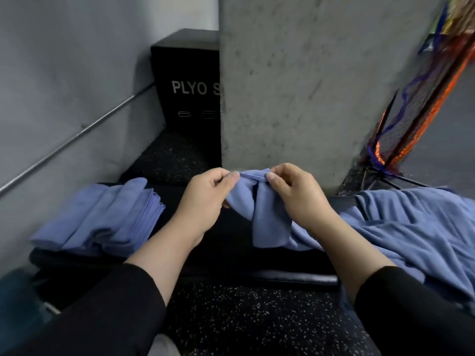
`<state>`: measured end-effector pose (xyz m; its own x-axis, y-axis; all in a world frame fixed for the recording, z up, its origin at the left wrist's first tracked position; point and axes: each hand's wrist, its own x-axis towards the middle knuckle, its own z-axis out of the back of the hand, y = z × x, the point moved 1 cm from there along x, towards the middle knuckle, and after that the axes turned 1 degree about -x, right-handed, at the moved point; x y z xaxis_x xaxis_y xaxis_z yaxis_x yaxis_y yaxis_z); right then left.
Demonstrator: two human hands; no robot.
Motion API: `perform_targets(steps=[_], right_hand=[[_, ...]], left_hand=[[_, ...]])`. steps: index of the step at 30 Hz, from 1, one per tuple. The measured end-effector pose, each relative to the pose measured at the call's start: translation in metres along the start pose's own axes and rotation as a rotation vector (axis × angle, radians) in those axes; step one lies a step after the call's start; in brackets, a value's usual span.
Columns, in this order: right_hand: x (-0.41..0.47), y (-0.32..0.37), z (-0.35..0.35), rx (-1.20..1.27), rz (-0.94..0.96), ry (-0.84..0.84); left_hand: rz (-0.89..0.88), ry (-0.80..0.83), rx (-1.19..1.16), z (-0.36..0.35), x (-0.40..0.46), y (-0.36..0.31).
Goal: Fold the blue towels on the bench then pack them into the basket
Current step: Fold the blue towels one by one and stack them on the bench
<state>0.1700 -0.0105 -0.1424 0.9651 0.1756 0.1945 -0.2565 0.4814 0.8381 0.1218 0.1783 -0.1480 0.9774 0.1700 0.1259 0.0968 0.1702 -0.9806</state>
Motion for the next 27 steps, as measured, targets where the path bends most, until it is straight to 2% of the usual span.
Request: perform_targets(steps=[4,7,9,12,14,16,18,20,24,27], right_hand=[[-0.006,0.008,0.003,0.000,-0.013,0.157],[-0.012,0.010,0.015,-0.382,0.006,0.268],[-0.013,0.007,0.028,-0.680,-0.034,0.269],[-0.017,0.005,0.055,-0.828,-0.132,0.193],[-0.020,0.009,0.075,-0.722,-0.168,0.105],[-0.027,0.015,0.090,-0.443,-0.203,0.017],[-0.032,0.017,0.095,-0.139,-0.258,-0.010],[-0.036,0.011,0.095,0.025,-0.249,-0.029],[-0.041,-0.004,0.098,0.154,-0.105,-0.197],[-0.042,-0.008,0.097,0.135,-0.027,-0.213]], left_hand=[[0.033,-0.122,-0.076,0.003,0.005,0.005],[0.021,-0.162,-0.015,0.002,0.005,0.001],[-0.018,-0.174,0.094,0.003,0.002,-0.003],[-0.053,-0.264,0.165,0.011,0.002,-0.006],[-0.044,-0.333,0.181,0.019,0.002,-0.004],[0.015,-0.355,0.136,0.022,0.000,-0.002],[0.123,-0.321,-0.008,0.017,-0.003,-0.001],[0.188,-0.276,-0.163,0.011,-0.008,-0.004],[0.092,-0.274,-0.330,0.004,-0.006,-0.015],[-0.057,-0.287,-0.420,0.001,0.002,-0.022]])
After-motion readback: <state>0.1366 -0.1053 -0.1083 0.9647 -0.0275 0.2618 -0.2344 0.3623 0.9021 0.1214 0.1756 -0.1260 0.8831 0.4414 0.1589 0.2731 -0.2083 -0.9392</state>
